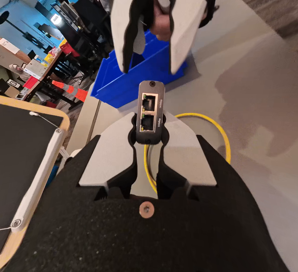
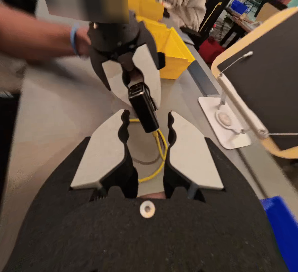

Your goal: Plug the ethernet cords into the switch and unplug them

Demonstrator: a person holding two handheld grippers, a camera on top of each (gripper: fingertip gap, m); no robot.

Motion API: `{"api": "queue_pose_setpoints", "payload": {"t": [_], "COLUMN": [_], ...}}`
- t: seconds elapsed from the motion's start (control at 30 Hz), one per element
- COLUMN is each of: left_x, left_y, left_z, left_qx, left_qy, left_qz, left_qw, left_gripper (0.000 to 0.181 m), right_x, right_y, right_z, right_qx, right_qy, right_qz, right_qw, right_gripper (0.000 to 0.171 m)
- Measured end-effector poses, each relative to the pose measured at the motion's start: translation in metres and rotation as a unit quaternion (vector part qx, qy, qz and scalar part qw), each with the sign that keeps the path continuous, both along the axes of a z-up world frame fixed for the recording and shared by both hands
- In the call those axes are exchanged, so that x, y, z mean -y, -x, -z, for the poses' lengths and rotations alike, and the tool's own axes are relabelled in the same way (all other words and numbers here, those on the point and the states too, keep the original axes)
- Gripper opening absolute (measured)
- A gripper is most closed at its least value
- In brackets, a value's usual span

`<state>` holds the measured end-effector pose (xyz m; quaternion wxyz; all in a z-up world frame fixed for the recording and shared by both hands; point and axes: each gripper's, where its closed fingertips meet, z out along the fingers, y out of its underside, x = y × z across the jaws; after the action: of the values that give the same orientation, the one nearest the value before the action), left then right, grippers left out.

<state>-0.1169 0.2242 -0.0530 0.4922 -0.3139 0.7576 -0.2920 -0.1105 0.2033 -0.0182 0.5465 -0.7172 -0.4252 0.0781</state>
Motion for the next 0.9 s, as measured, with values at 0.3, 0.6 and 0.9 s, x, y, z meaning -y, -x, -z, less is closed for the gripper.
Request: {"api": "queue_pose_setpoints", "payload": {"t": [0.3, 0.6, 0.9], "left_x": [-0.006, -0.010, -0.014], "left_y": [0.000, 0.005, 0.000], "left_z": [0.011, -0.001, 0.015], "left_qx": [-0.031, -0.037, -0.051], "left_qy": [-0.001, 0.416, 0.405], "left_qz": [-0.043, -0.134, -0.215], "left_qw": [0.999, 0.899, 0.887], "left_gripper": [0.031, 0.087, 0.064], "right_x": [-0.021, -0.036, -0.041], "right_y": [0.006, -0.004, 0.004], "right_z": [0.041, 0.043, 0.053], "right_qx": [0.190, 0.246, 0.244], "right_qy": [-0.035, -0.146, -0.135], "right_qz": [0.014, 0.078, 0.092], "right_qw": [0.981, 0.955, 0.956], "right_gripper": [0.025, 0.025, 0.025]}}
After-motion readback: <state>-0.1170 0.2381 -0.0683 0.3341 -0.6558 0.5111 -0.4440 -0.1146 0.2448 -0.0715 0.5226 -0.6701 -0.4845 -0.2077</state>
